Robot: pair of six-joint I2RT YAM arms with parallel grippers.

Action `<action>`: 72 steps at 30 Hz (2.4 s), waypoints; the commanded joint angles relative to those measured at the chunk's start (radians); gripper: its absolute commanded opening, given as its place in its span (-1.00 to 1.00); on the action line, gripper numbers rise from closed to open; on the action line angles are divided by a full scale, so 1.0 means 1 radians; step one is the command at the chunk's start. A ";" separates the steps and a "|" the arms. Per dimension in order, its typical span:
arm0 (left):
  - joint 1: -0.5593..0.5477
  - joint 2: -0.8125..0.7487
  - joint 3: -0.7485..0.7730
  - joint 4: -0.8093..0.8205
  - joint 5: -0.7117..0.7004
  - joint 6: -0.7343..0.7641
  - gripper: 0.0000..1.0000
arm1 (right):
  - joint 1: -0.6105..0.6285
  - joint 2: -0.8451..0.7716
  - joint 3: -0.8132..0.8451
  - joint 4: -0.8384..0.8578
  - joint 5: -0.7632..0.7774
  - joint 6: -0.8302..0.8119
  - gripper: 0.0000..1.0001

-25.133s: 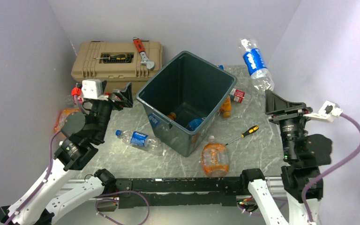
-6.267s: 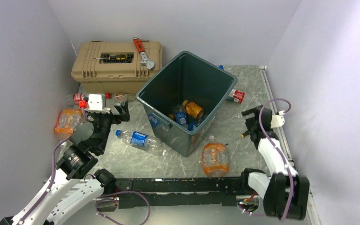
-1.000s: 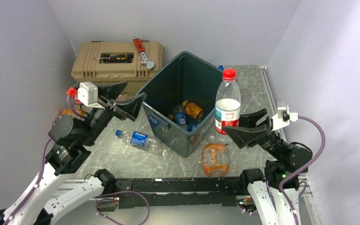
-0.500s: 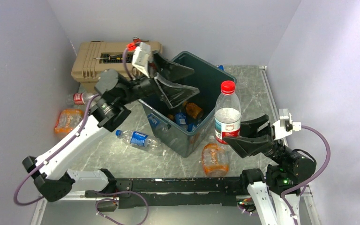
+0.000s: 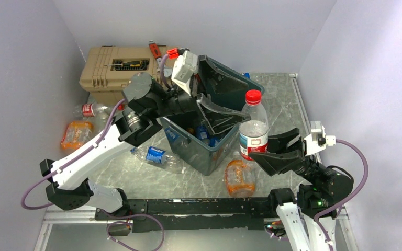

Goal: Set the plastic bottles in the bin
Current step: Place the plastic bottle in the trash bin.

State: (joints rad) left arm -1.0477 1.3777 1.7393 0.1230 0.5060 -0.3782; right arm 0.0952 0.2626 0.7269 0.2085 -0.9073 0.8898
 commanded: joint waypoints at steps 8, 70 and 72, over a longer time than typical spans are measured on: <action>-0.030 0.090 0.131 -0.110 -0.071 0.069 0.99 | 0.006 0.011 0.045 -0.018 -0.004 -0.023 -0.42; -0.081 -0.177 -0.051 -0.040 -0.647 0.670 -1.00 | 0.020 -0.245 0.136 -0.800 0.890 -0.227 0.93; -0.081 -0.126 -0.016 -0.084 -0.666 0.686 -1.00 | 0.020 -0.255 0.103 -0.867 0.949 -0.205 0.93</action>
State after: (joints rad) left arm -1.1294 1.1439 1.6741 0.1577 -0.0570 0.2100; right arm 0.1101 0.0315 0.8734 -0.4824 -0.1783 0.6765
